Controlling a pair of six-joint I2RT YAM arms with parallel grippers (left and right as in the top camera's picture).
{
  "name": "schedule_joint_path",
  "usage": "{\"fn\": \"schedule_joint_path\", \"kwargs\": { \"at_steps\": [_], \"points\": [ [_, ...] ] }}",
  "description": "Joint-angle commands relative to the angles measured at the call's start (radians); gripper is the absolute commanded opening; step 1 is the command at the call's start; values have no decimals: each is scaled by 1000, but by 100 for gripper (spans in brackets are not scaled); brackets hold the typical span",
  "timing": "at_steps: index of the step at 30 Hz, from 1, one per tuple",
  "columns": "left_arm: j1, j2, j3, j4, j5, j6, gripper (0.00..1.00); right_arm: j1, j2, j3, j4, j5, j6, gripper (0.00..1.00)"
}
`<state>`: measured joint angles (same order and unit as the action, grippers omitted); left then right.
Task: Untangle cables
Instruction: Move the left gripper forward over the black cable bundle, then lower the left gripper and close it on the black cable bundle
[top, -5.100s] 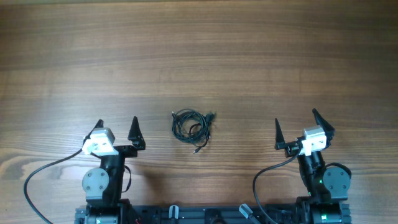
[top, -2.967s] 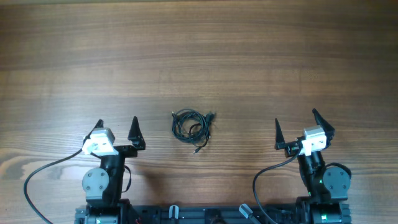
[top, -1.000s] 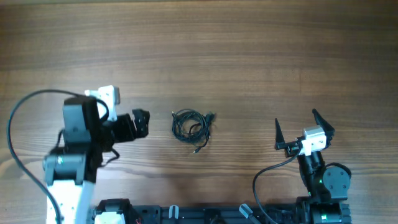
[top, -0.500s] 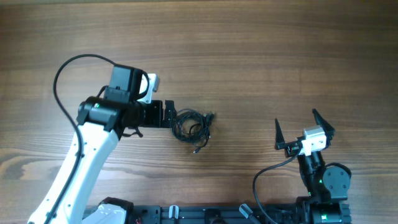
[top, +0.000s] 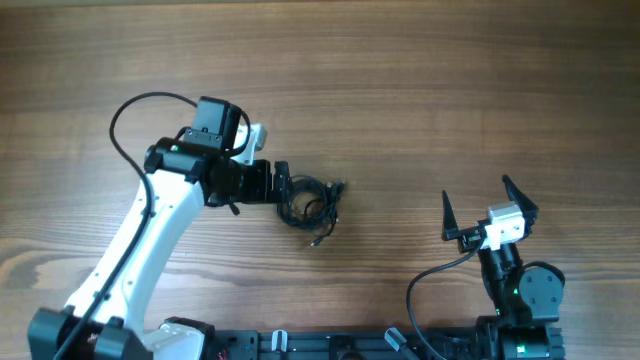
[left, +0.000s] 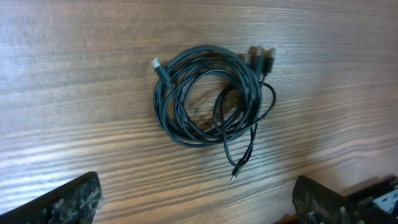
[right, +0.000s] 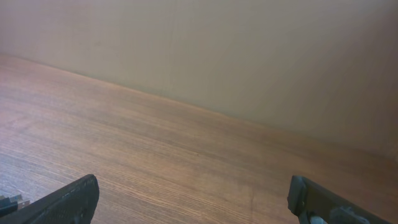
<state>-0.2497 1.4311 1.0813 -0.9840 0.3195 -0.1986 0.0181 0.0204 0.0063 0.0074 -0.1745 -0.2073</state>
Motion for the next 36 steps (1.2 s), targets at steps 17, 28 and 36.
{"fn": "schedule_joint_path", "kwargs": {
  "at_steps": [17,28,36],
  "points": [
    [-86,94,-201,188,-193,-289,100,0,-6,-1,3,17,-2,100],
    [-172,94,-282,302,-190,-288,100,0,-6,-1,3,17,-2,100],
    [-211,94,-326,392,-190,-289,100,0,-6,-1,3,17,-2,100]
  ]
}}
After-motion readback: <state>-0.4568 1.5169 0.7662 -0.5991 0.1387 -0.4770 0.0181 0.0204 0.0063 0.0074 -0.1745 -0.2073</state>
